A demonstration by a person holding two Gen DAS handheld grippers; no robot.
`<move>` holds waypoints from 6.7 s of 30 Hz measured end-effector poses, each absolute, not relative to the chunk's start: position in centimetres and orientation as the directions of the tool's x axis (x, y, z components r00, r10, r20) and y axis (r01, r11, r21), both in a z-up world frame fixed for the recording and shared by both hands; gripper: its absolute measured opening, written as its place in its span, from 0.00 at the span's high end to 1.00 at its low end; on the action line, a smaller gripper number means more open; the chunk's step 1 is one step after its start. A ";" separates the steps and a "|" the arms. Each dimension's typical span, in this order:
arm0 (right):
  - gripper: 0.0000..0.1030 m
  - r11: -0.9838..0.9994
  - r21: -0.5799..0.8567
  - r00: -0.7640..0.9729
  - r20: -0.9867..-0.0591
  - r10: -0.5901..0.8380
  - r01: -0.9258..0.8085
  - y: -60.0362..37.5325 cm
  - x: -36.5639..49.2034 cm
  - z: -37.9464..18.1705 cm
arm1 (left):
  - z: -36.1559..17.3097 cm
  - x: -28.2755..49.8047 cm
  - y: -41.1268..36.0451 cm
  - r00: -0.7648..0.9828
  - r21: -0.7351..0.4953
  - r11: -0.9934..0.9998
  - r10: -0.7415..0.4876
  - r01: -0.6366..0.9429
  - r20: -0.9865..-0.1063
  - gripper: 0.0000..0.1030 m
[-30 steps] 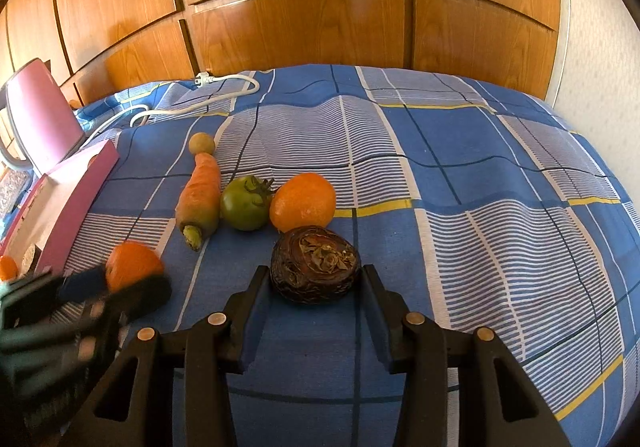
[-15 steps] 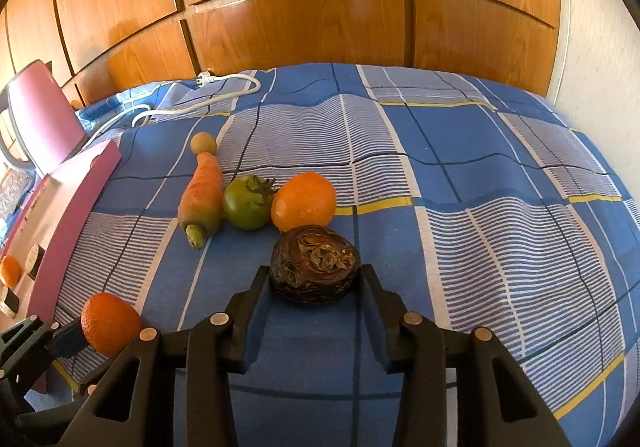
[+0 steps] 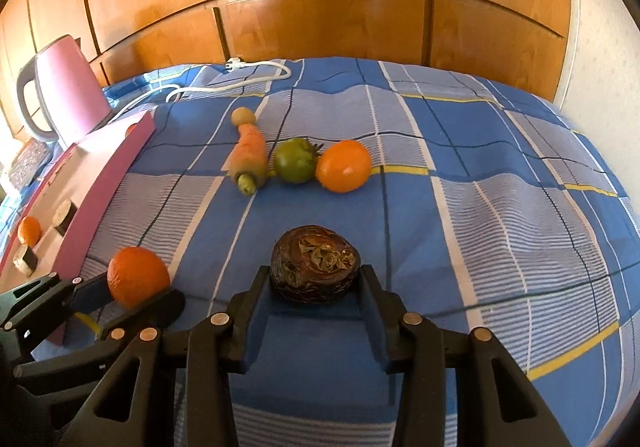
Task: Organize fruits
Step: 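Grasp the second orange with the left tool while the right tool holds the dark fruit, then carry the orange and dark fruit into the tray and open both tools, then move both open tools back over the carrot and remaining fruit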
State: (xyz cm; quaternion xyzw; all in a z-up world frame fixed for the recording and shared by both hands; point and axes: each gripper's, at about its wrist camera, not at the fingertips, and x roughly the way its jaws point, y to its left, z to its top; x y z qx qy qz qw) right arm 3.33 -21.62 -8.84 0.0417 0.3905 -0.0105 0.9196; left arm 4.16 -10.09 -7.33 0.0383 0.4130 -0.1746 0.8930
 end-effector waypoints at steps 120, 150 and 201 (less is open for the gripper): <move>0.57 0.911 0.241 0.554 -0.732 0.396 -0.333 -2.3 12.1 -3.8 | -3.0 7.3 12.9 0.695 -0.329 0.921 -0.098 -0.207 -0.712 0.61; 0.51 0.944 0.181 0.611 -0.725 0.318 -0.275 -5.0 6.9 -3.5 | -1.4 3.9 9.3 0.697 -0.214 0.960 -0.029 -0.180 -0.716 0.59; 0.51 0.965 0.212 0.646 -0.761 0.066 0.151 -25.3 6.2 -6.4 | -3.1 7.1 -6.6 0.564 -0.168 0.957 -0.276 0.237 -0.778 0.60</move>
